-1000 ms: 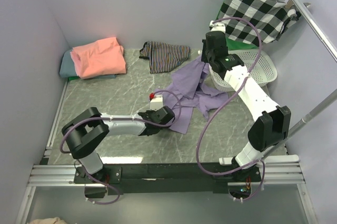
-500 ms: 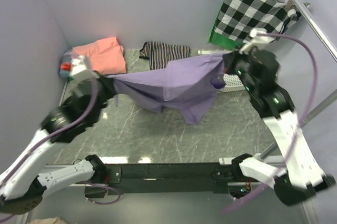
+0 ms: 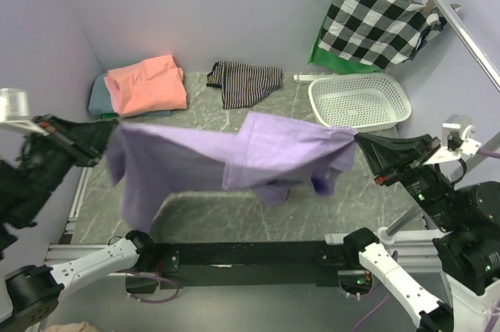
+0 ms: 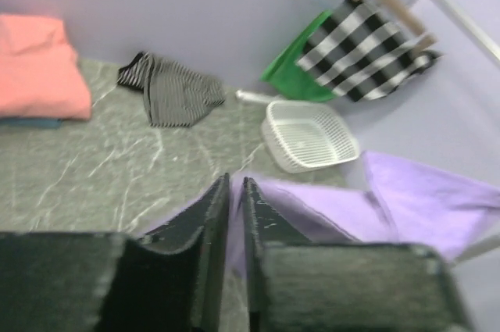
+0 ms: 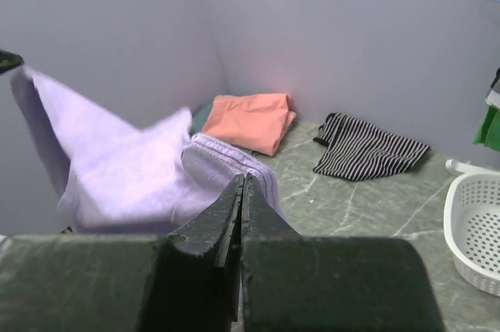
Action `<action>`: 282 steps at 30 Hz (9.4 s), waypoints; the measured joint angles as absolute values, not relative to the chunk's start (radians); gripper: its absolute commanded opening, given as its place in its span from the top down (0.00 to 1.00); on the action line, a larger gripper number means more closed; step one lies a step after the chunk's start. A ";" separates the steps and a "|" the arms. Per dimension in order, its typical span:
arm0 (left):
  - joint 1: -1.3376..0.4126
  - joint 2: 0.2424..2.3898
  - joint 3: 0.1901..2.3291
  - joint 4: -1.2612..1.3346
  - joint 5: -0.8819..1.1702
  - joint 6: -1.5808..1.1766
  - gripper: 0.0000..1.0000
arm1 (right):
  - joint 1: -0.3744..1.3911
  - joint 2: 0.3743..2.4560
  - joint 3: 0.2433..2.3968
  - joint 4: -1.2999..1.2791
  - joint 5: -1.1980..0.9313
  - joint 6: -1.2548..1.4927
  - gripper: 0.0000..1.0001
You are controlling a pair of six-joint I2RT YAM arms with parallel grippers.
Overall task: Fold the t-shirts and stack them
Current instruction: Flatten the tshirt out
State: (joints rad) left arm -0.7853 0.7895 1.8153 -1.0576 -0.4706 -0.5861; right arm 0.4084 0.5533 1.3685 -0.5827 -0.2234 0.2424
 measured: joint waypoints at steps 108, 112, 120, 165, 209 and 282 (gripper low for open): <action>-0.567 1.731 1.500 -0.894 -0.415 -0.510 0.88 | 0.525 1.564 1.240 -0.321 0.283 0.320 1.00; -0.486 1.884 1.678 -0.867 -0.406 -0.447 0.70 | 0.478 1.768 1.424 -0.252 0.318 0.309 0.99; -0.421 1.864 1.617 -0.821 -0.340 -0.392 0.29 | 0.402 2.126 1.784 -0.284 0.349 0.302 0.37; -0.979 1.495 0.937 -0.699 -0.474 -0.902 0.43 | 0.606 1.605 0.991 -0.296 -0.016 0.411 0.37; -0.651 1.393 1.097 -0.758 -0.668 -0.799 0.99 | 0.601 1.567 0.864 -0.270 -0.035 0.422 0.60; -0.390 1.293 0.588 -0.465 -0.412 -1.045 0.82 | 0.606 1.346 0.849 -0.366 -0.072 0.350 0.53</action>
State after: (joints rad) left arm -0.3897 1.2926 0.5877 -0.4648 -0.4122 -1.0451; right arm 0.6064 1.3457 0.8486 -0.3660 -0.0715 0.3496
